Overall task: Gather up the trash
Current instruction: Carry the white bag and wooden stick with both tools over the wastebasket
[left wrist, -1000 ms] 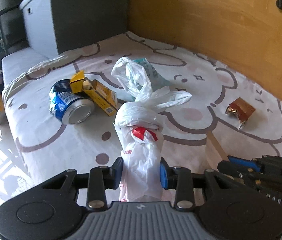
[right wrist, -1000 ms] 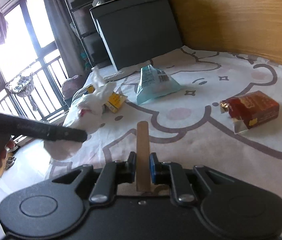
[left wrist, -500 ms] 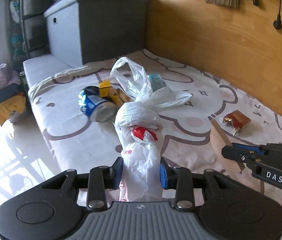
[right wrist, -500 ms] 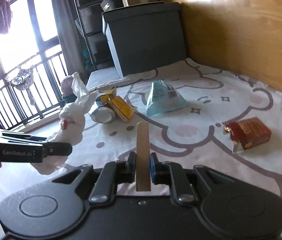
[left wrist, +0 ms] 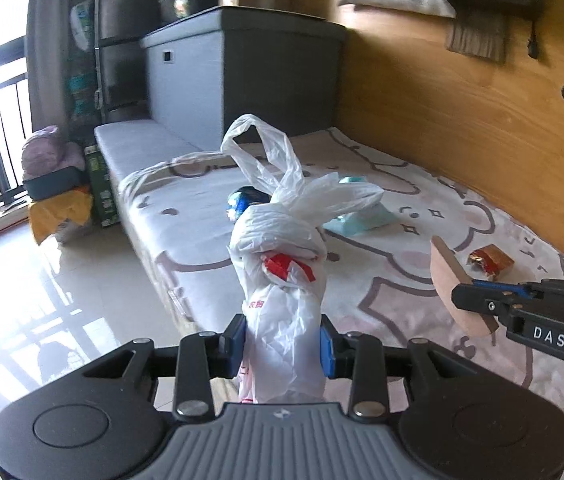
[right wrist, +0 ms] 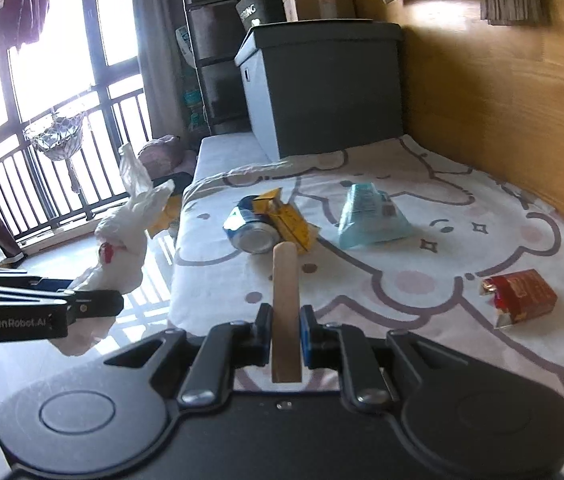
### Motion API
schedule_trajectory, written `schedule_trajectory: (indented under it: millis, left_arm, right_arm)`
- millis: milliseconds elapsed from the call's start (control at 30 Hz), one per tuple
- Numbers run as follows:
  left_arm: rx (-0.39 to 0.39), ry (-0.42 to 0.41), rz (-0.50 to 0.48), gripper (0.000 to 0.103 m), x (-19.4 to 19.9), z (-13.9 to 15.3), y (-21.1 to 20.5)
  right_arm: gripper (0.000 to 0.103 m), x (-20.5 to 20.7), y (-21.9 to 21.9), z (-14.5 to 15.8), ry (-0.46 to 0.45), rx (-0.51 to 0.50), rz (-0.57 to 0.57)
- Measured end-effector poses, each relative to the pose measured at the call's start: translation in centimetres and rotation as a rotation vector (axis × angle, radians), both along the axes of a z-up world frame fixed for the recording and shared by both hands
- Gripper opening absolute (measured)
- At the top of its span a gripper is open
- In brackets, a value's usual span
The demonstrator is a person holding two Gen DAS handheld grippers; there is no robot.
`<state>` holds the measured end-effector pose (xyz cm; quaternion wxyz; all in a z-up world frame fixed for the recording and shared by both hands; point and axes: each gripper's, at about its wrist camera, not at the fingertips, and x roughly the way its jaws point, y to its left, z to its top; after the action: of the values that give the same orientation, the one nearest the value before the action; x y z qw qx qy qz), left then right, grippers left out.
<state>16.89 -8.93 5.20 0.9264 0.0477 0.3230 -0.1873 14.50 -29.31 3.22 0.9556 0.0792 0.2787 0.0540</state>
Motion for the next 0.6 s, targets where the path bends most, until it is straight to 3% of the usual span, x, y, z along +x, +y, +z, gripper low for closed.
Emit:
schedule_trajectory:
  millis: [600]
  left_arm:
    - [-0.052,0.010,0.178,0.038,-1.4,-1.2,10.3]
  right_arm:
    - [0.015,1.7,10.7,0.1,0.040,-0.050,0.103]
